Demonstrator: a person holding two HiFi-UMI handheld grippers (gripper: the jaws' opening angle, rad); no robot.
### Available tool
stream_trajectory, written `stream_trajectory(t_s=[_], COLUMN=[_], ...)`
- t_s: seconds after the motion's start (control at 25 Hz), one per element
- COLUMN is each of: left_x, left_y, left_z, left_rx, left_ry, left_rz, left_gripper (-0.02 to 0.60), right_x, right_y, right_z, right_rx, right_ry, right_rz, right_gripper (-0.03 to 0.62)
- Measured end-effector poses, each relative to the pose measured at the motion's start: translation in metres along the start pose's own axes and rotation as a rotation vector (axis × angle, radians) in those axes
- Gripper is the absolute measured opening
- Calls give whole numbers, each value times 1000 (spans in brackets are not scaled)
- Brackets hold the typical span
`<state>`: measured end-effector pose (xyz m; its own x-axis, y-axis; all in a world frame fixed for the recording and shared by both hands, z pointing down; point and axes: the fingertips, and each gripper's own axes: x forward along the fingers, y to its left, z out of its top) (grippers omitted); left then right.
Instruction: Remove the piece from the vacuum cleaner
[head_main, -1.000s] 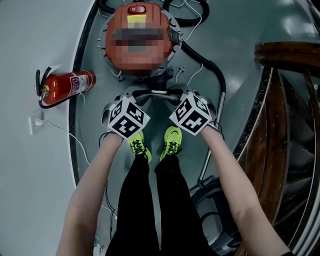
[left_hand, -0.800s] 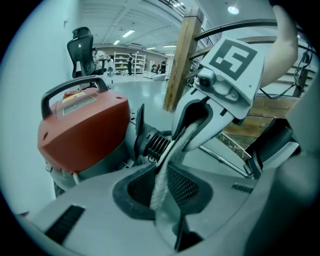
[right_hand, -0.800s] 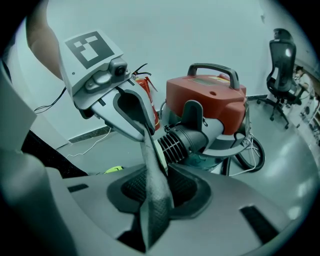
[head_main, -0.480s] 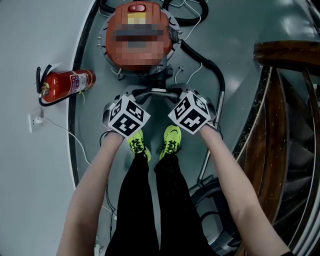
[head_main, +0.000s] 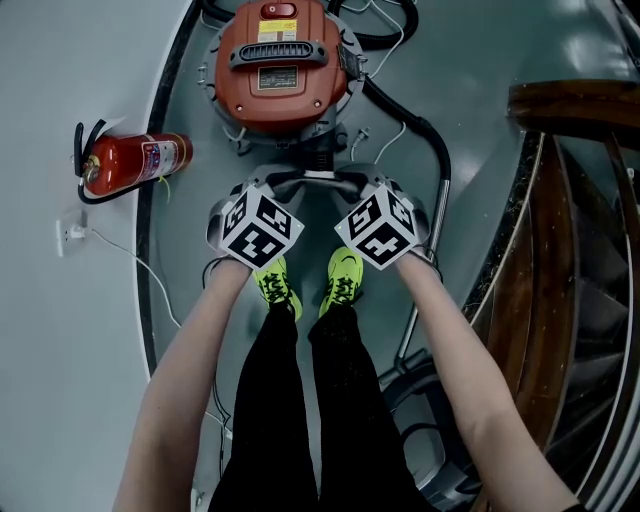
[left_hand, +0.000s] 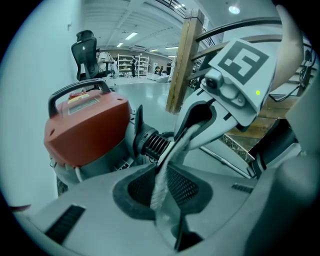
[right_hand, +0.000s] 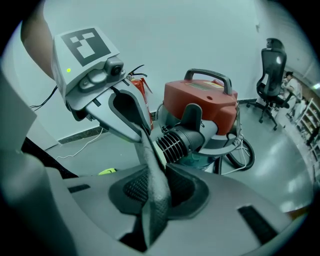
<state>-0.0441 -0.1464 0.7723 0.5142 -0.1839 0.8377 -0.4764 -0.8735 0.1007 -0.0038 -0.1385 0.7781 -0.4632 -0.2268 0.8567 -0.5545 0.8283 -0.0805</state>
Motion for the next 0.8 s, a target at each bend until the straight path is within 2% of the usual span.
stream_trajectory(t_s=[0.8], left_x=[-6], left_y=[-10], left_z=[-8], left_rx=[27], left_ry=[-30], left_rz=[39], left_gripper=[71], right_x=[-5], right_y=[9], right_z=[-4], right_rx=[25], right_ry=[-27], right_rz=[-124], right_gripper=[77])
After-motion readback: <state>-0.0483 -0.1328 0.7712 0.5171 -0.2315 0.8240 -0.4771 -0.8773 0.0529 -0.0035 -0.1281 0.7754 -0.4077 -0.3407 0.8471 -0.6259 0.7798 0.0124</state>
